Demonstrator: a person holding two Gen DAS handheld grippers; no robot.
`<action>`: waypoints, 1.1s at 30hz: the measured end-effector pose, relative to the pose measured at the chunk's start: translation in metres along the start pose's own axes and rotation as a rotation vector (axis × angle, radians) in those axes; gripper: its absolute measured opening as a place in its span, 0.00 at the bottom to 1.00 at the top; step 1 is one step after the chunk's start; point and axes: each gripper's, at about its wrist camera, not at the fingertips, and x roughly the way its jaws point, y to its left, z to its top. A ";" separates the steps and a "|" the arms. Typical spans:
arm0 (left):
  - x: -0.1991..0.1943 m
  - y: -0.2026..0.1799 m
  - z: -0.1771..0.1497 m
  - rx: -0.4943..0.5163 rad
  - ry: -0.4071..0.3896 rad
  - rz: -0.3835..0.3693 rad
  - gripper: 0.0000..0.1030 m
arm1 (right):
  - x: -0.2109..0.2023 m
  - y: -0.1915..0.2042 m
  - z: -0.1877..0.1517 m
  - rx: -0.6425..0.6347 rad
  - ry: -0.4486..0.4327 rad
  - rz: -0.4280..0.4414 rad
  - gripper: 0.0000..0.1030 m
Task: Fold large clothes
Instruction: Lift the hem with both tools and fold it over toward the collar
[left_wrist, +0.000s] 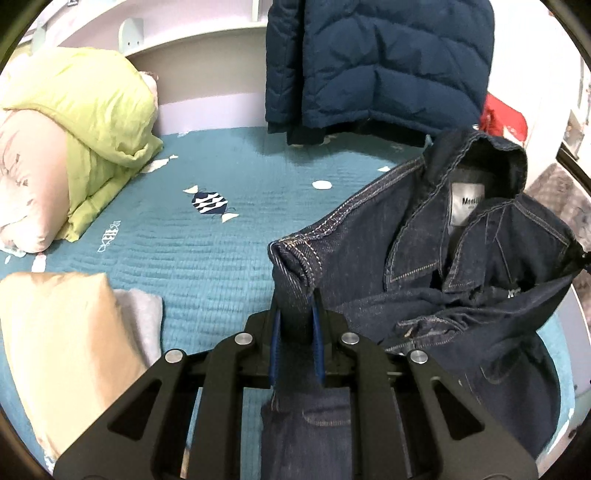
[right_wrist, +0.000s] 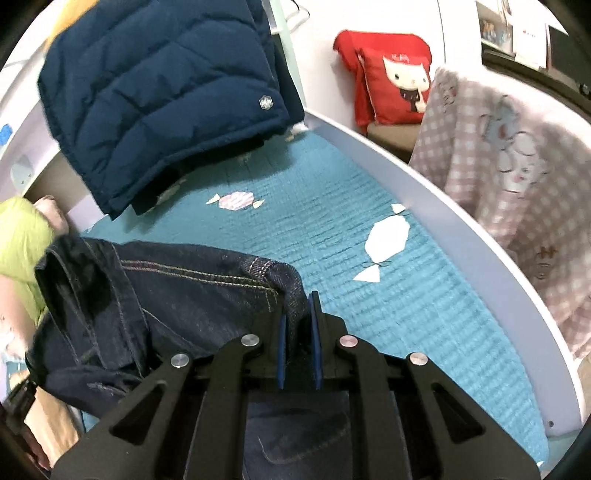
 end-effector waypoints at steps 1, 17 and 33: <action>-0.008 0.000 -0.006 0.009 -0.006 -0.007 0.14 | -0.012 -0.003 -0.007 -0.008 -0.010 0.013 0.10; -0.084 0.018 -0.152 0.068 0.088 -0.050 0.15 | -0.088 -0.076 -0.145 0.020 0.070 -0.036 0.10; -0.083 0.049 -0.234 0.018 0.275 -0.006 0.41 | -0.093 -0.133 -0.221 0.264 0.265 -0.097 0.63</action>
